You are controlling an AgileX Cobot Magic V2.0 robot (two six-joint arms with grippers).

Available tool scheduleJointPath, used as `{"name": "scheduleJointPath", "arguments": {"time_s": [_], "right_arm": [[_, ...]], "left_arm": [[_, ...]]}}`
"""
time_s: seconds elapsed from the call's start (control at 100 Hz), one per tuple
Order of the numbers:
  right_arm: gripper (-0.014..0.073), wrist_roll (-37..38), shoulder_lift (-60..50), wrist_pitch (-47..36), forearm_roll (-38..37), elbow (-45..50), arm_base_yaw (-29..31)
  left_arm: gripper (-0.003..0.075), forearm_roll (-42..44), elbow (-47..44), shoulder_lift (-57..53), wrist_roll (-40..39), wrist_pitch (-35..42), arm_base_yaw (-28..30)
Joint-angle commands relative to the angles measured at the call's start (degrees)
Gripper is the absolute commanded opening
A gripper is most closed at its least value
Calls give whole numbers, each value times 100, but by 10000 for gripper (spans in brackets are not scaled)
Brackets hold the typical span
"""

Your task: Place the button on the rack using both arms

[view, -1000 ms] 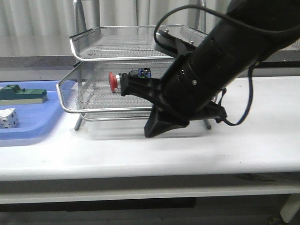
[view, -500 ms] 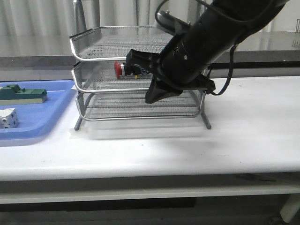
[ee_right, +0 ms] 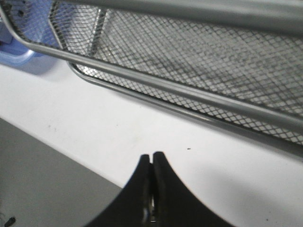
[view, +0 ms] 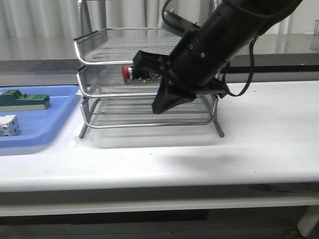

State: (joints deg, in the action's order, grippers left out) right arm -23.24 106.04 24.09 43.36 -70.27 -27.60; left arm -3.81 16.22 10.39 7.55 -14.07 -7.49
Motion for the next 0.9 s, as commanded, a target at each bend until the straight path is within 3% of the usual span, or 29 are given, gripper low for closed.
{"name": "scheduleJointPath", "arguments": {"time_s": [0.0,0.26,0.54,0.89], "right_arm": [[-60,-75,-651,-85,-109,35,40],[-60,-75,-1882,-554,-411,1063,218],[-60,-75,-3551,-1067,-716,2265,885],[-60,-75,-5770,-1093,-865,3407,1691]], "left_arm": [[-21,-50,176,59,-58,494,16],[-21,-50,176,59,-58,494,16],[-21,-50,176,59,-58,494,16],[-21,-50,176,59,-58,494,16]]}}
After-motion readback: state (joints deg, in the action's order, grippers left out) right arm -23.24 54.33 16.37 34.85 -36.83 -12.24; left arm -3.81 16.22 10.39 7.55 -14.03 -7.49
